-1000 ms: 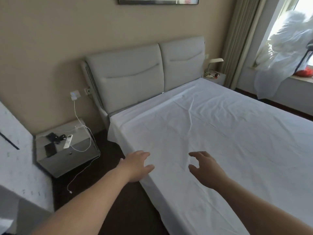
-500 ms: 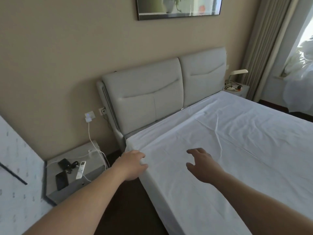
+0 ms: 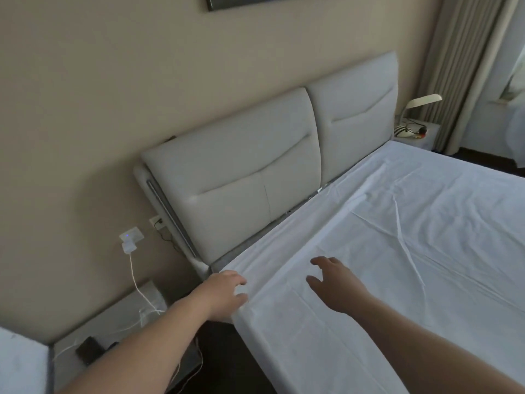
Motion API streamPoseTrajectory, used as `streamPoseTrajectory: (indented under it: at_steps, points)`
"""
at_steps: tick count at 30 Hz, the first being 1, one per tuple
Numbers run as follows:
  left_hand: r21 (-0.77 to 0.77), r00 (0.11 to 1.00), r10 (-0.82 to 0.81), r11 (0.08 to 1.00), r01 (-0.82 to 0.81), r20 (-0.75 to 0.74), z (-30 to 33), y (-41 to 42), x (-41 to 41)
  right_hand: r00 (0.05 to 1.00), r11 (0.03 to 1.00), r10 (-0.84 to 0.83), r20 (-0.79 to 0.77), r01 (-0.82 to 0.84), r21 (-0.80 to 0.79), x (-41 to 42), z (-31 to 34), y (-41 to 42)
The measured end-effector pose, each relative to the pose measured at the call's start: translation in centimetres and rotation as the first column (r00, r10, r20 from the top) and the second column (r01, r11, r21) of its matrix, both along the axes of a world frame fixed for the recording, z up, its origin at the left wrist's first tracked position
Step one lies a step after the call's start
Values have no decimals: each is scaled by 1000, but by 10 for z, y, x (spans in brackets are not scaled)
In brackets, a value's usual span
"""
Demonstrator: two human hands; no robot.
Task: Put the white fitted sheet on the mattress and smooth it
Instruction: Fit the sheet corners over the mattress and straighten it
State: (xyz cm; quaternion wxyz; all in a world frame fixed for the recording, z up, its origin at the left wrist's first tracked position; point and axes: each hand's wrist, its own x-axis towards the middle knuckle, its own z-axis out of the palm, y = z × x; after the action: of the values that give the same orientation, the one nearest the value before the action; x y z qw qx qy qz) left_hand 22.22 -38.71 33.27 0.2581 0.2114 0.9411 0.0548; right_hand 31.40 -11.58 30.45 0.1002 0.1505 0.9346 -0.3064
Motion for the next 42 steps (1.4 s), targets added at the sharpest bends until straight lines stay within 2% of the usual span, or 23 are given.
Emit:
streamPoseTrajectory:
  at_steps: [6,9,13,18,23,27,31,38,40,42]
  points:
    - [-13,994,-43,999,45,100,-70,-17,-173,982,983,-168,81,173,-60,-120,-48,-29]
    - [-12,979,-73,997,77,188,-114,-26,-251,934,925,-309,180,340,-171,-176,-82,-57]
    - [-48,952,-103,991,122,288,-194,-49,-341,854,839,-422,305,495,-225,-258,-141,-97]
    - [-121,948,33,993,6,318,-294,-75,-410,800,782,-445,403,566,-261,-335,-222,-145]
    - [-119,925,188,980,-157,330,-417,-94,-452,776,794,-376,507,552,-254,-391,-330,-193]
    - [-74,911,269,963,-259,314,-484,-98,-459,774,799,-359,521,543,-256,-414,-379,-216]
    - [-16,916,317,946,-323,247,-516,-99,-467,776,804,-350,525,536,-256,-435,-414,-230]
    - [18,985,124,992,-127,121,-524,-107,-478,822,806,-305,480,491,-329,-454,-439,-249]
    - [-3,994,108,994,-108,22,-518,-106,-478,839,811,-272,472,463,-357,-460,-441,-257]
    - [-96,991,23,995,-36,-132,-511,-108,-475,854,814,-228,468,431,-389,-466,-439,-263]
